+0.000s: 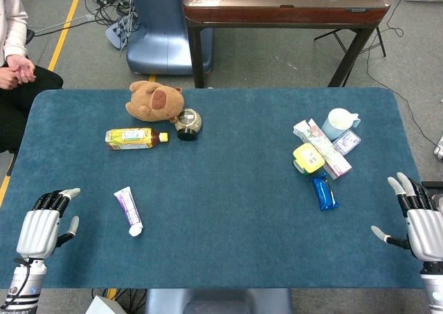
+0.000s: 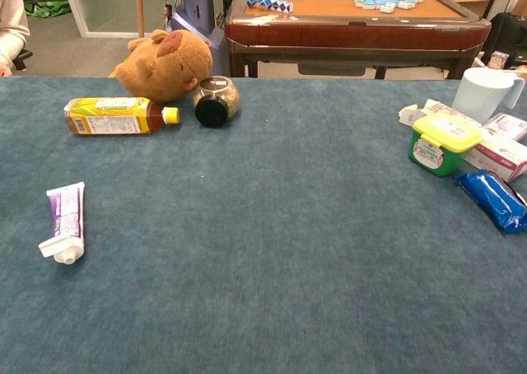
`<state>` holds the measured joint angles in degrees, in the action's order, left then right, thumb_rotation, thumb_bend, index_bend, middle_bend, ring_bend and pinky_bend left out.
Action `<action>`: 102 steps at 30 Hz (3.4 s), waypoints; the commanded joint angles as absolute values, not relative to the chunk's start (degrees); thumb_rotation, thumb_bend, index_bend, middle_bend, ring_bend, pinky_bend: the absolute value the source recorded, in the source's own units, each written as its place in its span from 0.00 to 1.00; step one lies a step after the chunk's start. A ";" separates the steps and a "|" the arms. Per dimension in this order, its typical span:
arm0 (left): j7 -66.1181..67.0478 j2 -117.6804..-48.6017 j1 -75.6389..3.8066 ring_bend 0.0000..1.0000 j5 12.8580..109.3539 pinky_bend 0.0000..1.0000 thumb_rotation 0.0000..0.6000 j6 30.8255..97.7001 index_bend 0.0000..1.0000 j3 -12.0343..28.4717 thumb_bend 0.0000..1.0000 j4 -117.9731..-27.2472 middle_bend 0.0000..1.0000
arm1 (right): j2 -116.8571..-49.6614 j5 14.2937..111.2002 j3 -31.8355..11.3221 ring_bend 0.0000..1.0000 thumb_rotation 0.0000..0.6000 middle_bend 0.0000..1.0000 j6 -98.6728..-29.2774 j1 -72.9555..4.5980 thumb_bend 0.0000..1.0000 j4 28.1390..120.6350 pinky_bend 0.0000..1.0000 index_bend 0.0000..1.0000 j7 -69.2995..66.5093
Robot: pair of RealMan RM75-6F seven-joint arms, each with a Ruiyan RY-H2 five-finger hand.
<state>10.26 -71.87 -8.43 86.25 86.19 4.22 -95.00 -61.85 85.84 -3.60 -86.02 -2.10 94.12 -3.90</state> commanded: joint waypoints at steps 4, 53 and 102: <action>10.09 -71.93 -8.56 0.19 86.13 0.16 1.00 85.91 0.20 4.23 0.41 -94.85 0.24 | -61.84 85.85 -3.67 0.00 1.00 0.04 -86.05 -2.15 0.00 94.28 0.00 0.00 -3.69; -16.12 -85.90 -29.11 0.17 107.10 0.12 1.00 73.54 0.12 -6.42 0.17 -52.28 0.21 | -51.99 87.16 -8.11 0.00 1.00 0.04 -89.76 -4.93 0.00 107.85 0.00 0.00 4.01; 0.09 -82.60 -34.80 0.01 81.71 0.02 1.00 50.71 0.27 2.01 0.17 -64.45 0.12 | -53.96 87.03 -7.74 0.00 1.00 0.04 -91.93 -3.05 0.00 101.66 0.00 0.00 -1.93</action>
<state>-0.02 -82.54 -34.70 81.80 50.82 2.02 -64.34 -53.95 87.03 -7.75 -91.92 -3.06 101.67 -1.93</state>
